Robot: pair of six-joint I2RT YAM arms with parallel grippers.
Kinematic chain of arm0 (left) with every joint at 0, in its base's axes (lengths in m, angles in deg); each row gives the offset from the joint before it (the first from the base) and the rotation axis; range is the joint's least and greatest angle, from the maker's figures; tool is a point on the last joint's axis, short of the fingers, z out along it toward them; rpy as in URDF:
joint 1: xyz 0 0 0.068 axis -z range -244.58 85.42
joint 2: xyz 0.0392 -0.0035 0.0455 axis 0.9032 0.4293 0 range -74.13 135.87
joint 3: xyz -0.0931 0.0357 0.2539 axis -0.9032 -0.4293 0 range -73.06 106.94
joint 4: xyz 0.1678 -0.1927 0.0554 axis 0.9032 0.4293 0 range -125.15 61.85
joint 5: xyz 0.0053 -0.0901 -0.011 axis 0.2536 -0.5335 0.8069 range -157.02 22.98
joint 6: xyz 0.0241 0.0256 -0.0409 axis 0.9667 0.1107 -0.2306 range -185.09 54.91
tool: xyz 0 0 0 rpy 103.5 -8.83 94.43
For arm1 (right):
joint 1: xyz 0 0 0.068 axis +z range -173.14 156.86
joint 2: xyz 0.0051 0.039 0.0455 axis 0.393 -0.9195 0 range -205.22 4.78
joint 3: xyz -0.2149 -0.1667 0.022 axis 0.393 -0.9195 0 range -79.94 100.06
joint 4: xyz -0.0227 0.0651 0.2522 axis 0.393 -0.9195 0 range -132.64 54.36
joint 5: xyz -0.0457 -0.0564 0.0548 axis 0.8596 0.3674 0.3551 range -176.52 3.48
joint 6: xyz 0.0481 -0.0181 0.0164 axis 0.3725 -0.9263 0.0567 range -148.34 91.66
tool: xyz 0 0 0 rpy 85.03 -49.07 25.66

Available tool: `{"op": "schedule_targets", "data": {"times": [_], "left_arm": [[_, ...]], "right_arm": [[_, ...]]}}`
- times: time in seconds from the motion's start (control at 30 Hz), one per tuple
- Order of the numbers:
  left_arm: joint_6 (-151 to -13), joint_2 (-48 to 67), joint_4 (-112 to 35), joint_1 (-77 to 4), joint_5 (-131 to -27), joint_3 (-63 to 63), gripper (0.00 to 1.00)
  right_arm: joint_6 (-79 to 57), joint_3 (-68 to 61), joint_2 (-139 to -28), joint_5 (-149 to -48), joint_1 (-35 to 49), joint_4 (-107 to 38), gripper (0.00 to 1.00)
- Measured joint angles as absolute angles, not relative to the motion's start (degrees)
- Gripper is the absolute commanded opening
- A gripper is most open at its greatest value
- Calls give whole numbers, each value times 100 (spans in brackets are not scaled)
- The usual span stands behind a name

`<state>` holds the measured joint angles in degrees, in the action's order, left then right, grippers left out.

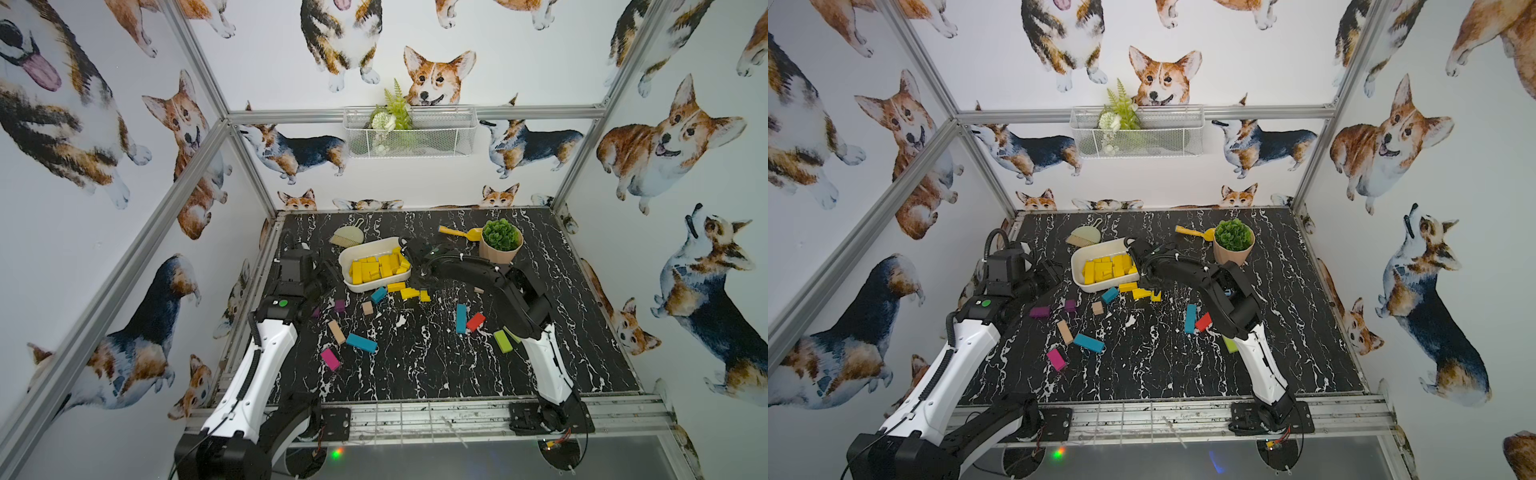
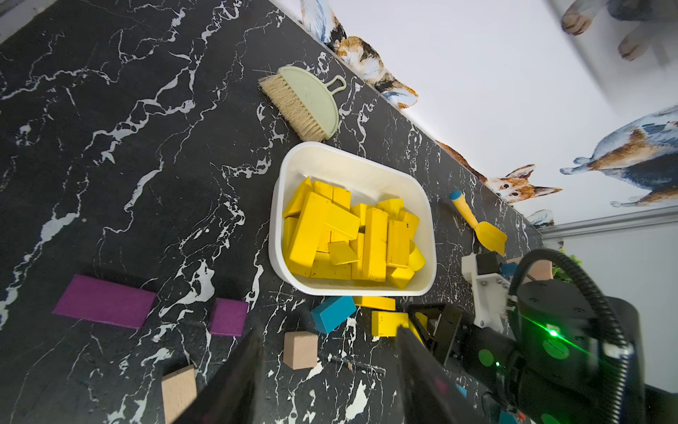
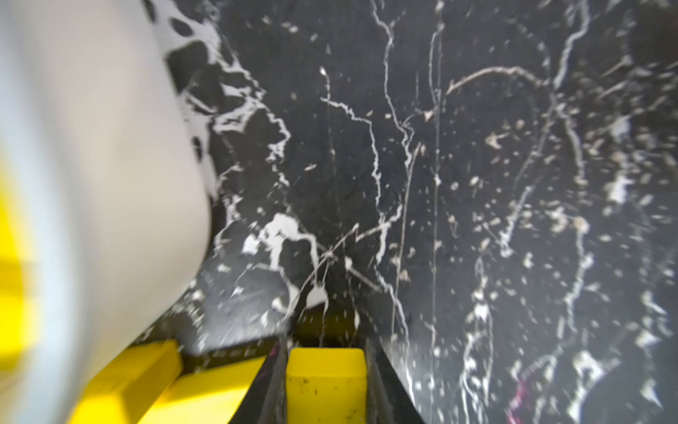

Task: Pick out the yellow building blocks
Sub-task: Pick up the building block from the center of the board, then place the building block in the storage box.

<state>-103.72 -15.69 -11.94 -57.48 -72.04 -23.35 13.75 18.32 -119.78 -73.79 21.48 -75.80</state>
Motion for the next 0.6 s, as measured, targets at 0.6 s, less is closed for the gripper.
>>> {"op": "schedule_targets", "data": {"times": [0.6], "left_arm": [[-10447, -2398, -858, -5748, -7114, -3159, 60]], "right_arm": [[743, 4553, -12705, -7884, 2227, -7728, 26]]}}
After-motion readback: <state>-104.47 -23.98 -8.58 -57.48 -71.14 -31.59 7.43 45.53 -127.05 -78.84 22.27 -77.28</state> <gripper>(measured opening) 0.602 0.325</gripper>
